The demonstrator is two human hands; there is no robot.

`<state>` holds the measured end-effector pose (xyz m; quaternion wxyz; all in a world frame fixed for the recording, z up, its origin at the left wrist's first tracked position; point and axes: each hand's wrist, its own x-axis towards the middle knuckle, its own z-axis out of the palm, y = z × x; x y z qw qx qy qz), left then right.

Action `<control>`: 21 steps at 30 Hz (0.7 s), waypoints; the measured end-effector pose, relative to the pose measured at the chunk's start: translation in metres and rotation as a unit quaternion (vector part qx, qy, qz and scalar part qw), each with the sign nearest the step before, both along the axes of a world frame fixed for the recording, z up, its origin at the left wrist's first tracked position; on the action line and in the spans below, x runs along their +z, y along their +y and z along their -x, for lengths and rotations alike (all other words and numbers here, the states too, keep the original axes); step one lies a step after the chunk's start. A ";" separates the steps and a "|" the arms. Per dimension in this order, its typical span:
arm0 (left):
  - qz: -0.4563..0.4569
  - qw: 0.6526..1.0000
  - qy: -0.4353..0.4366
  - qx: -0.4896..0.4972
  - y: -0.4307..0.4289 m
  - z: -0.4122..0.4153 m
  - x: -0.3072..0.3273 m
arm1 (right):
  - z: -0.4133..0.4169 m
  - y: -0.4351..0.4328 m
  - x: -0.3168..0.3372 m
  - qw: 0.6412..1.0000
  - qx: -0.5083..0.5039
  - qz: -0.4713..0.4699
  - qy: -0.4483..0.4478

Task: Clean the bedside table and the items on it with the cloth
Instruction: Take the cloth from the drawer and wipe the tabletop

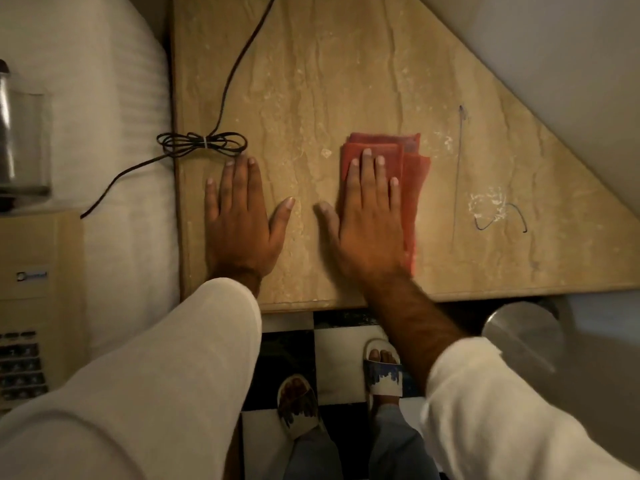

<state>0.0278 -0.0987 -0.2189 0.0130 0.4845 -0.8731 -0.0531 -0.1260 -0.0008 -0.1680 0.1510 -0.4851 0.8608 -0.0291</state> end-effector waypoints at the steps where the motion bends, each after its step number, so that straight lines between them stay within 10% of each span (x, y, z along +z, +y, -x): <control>1: 0.005 1.000 0.002 0.002 0.000 -0.001 -0.001 | 0.004 -0.001 -0.007 1.000 0.014 -0.016 -0.003; 9: 0.020 0.999 0.030 0.005 -0.002 -0.001 -0.012 | 0.154 -0.095 -0.004 0.999 -0.008 0.021 0.024; 16: 0.021 1.000 0.023 0.002 0.001 0.000 -0.007 | 0.075 0.082 -0.010 1.000 -0.014 -0.019 0.021; 21: 0.034 0.999 0.018 -0.005 -0.002 -0.002 -0.013 | 0.143 0.015 -0.015 0.999 -0.016 0.002 0.033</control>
